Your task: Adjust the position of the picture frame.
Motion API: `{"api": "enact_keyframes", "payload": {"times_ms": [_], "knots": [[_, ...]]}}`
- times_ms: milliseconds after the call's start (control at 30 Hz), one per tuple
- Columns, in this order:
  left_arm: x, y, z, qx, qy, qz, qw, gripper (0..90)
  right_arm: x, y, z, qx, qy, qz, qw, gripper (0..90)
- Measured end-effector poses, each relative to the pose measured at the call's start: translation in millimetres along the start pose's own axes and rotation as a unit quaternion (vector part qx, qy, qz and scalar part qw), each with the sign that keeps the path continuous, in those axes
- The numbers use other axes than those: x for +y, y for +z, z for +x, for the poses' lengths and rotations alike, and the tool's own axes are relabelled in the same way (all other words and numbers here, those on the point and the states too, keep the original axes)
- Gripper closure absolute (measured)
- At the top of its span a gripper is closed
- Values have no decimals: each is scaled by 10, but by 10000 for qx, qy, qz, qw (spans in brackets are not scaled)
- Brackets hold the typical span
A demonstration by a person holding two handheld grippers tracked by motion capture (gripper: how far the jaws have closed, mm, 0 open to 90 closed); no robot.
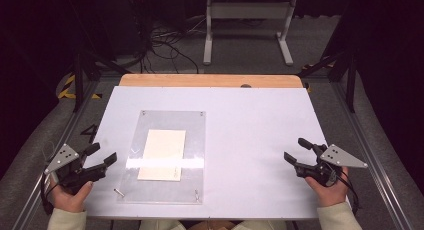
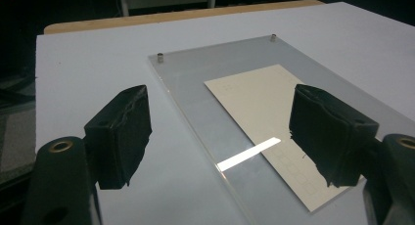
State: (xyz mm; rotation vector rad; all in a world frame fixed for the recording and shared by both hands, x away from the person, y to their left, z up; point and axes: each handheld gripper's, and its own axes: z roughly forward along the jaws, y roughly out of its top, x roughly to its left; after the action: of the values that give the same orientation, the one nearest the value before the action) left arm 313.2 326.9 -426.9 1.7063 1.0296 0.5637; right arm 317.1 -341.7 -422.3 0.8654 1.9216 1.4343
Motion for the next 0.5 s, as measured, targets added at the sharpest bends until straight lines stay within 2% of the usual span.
{"api": "enact_keyframes", "payload": {"times_ms": [167,500], "knots": [[-4,-73,-2,-3,-8,-32,10000,244,5,28,-4,16,13,11,10000,275],[-20,-180,-66,-229,165,19,9996,283,36,132,14,157,11,33,9999,276]]}}
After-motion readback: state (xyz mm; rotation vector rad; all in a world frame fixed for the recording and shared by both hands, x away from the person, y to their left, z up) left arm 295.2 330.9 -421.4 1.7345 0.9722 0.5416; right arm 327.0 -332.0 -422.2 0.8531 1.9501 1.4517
